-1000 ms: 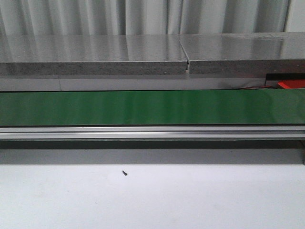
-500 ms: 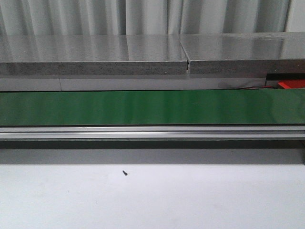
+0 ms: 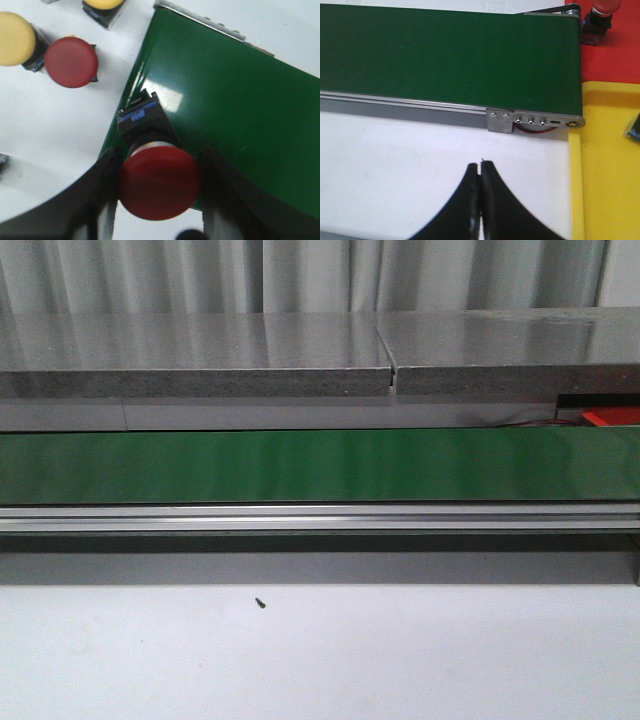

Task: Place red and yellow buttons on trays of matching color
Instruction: 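Grasp the red mushroom button with the left gripper and set it on the belt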

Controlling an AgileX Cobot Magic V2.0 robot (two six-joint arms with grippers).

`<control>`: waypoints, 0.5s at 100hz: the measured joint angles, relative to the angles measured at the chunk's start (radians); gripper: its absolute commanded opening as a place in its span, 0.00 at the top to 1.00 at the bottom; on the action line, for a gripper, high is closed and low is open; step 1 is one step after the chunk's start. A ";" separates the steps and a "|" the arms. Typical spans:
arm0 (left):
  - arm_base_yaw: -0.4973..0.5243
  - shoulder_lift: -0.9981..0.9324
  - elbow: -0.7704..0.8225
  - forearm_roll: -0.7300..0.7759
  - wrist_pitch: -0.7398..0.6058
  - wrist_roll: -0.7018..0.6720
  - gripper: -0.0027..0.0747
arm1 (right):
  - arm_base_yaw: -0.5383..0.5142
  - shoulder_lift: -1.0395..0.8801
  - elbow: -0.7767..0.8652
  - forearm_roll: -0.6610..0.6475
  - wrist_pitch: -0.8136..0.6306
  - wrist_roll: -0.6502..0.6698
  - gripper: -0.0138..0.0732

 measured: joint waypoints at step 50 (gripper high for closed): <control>-0.036 0.071 -0.016 -0.044 0.017 0.026 0.28 | 0.000 0.000 0.000 0.000 0.000 0.000 0.92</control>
